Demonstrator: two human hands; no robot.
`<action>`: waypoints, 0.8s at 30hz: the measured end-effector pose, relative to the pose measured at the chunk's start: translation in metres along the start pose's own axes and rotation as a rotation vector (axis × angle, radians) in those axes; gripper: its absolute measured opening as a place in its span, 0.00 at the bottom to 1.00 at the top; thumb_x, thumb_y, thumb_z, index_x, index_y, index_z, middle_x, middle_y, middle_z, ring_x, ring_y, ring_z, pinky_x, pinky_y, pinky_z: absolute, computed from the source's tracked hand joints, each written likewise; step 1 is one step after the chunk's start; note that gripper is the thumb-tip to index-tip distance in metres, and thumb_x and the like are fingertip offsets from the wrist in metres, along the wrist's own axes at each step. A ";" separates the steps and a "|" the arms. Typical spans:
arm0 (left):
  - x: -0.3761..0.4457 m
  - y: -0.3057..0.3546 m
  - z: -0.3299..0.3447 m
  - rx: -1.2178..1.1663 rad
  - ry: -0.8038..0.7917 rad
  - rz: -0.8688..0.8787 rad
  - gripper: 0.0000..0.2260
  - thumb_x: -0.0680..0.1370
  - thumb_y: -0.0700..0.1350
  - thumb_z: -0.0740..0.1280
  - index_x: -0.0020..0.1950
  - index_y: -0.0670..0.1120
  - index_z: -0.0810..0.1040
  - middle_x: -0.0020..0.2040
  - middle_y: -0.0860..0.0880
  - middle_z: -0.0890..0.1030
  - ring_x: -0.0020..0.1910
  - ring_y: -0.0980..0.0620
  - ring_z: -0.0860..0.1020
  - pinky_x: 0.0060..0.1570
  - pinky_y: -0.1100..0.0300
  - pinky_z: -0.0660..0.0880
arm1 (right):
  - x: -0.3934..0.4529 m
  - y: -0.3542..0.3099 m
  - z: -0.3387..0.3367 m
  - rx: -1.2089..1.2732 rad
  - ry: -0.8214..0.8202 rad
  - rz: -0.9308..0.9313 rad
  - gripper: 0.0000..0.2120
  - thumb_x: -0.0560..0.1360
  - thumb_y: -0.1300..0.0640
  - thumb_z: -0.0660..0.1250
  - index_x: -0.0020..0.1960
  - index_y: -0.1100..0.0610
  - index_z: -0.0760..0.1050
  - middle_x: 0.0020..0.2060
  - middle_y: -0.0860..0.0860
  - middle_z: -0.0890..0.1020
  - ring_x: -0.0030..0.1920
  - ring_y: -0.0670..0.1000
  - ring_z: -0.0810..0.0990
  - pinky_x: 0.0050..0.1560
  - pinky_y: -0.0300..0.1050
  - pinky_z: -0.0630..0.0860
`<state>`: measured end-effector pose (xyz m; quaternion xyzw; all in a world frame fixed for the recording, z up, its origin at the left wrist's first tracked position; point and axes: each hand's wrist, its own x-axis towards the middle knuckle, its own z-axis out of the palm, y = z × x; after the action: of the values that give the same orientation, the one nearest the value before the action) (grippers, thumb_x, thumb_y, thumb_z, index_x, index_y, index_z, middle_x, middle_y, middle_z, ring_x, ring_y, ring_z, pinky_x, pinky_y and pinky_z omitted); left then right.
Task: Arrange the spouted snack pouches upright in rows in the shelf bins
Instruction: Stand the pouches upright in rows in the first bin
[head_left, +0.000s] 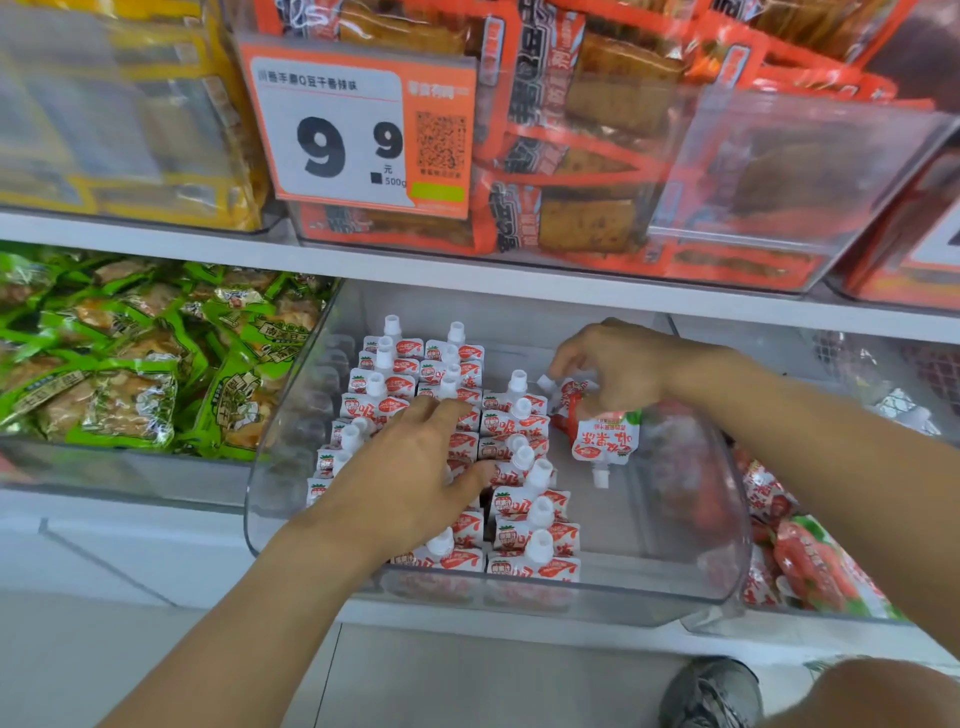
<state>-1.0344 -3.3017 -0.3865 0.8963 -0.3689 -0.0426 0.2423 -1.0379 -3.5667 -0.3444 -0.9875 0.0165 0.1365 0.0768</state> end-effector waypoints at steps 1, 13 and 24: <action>0.000 0.000 0.000 -0.002 -0.003 -0.003 0.28 0.77 0.61 0.63 0.74 0.53 0.62 0.69 0.51 0.69 0.66 0.51 0.71 0.61 0.58 0.69 | -0.005 0.003 -0.001 -0.039 -0.032 0.019 0.25 0.65 0.52 0.79 0.60 0.49 0.78 0.53 0.48 0.80 0.56 0.50 0.78 0.55 0.44 0.76; -0.002 0.004 -0.004 -0.005 -0.011 -0.043 0.28 0.77 0.60 0.65 0.73 0.53 0.65 0.68 0.50 0.71 0.62 0.50 0.74 0.60 0.55 0.73 | -0.040 -0.004 0.013 -0.292 -0.066 -0.070 0.11 0.73 0.57 0.71 0.52 0.56 0.72 0.42 0.50 0.76 0.45 0.54 0.74 0.44 0.48 0.73; -0.014 0.033 -0.013 -0.256 0.225 0.004 0.15 0.76 0.56 0.68 0.61 0.54 0.76 0.58 0.59 0.76 0.57 0.60 0.74 0.58 0.65 0.70 | -0.130 -0.020 0.004 -0.298 0.329 -0.081 0.16 0.79 0.47 0.62 0.62 0.54 0.68 0.52 0.50 0.68 0.53 0.55 0.72 0.51 0.49 0.71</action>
<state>-1.0621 -3.3067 -0.3614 0.8565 -0.3327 0.0120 0.3945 -1.1626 -3.5450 -0.3098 -0.9968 -0.0314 -0.0286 -0.0684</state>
